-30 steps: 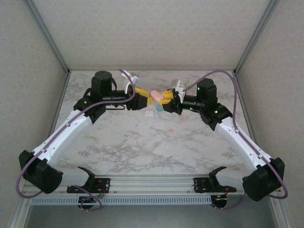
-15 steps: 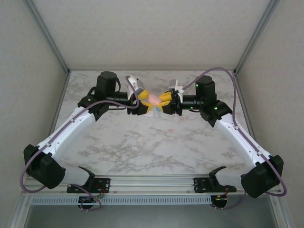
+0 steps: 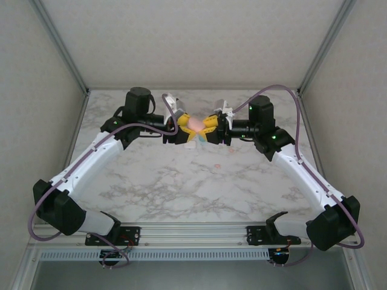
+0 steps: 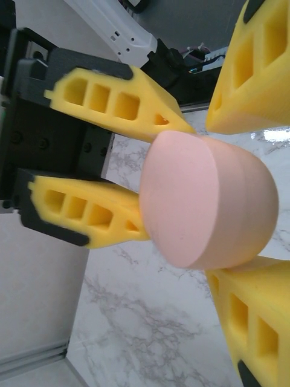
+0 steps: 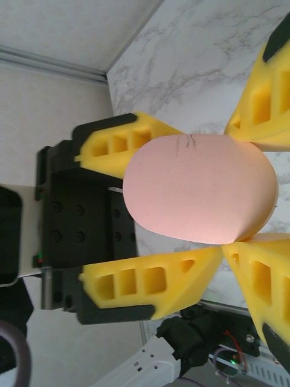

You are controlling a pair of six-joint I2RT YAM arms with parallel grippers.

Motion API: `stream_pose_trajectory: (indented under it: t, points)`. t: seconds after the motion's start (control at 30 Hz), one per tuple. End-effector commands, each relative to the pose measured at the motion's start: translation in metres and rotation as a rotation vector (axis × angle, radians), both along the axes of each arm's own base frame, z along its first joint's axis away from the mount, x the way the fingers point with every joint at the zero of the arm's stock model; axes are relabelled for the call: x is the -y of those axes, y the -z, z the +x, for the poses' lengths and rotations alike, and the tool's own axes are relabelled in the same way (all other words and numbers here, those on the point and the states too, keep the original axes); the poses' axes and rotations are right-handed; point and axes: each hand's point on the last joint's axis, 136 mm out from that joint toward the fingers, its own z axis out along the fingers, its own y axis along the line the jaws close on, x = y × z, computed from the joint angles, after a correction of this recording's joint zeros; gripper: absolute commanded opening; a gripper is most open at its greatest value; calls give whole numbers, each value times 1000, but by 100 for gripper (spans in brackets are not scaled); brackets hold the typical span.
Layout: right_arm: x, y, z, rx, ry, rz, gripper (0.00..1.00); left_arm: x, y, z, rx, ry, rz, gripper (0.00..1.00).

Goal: Insert wireless bluetooth earbuds into charging case

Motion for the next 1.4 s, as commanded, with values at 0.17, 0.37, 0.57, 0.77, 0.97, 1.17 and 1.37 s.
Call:
stream_pose_trajectory:
  t: [0.17,0.37,0.57,0.77,0.97,1.17,1.37]
  points:
    - [2,-9,-1,34,9,28,34,4,-17,-6,11,36,-42,53]
    - [4,-7,-1,42,12,24,33,5,-22,-8,3,43,-59,52]
    - [3,-7,0,55,17,29,33,5,-22,-8,-3,46,-58,49]
    - [4,-8,1,60,26,34,34,6,-22,-9,0,52,-54,42]
    - [4,-7,1,59,28,33,34,7,-22,-10,-8,61,-48,47]
    - [4,-6,1,58,25,31,34,8,-22,-10,-5,63,-51,48]
    - [3,-5,1,57,22,29,34,9,-23,-10,-8,70,-52,51]
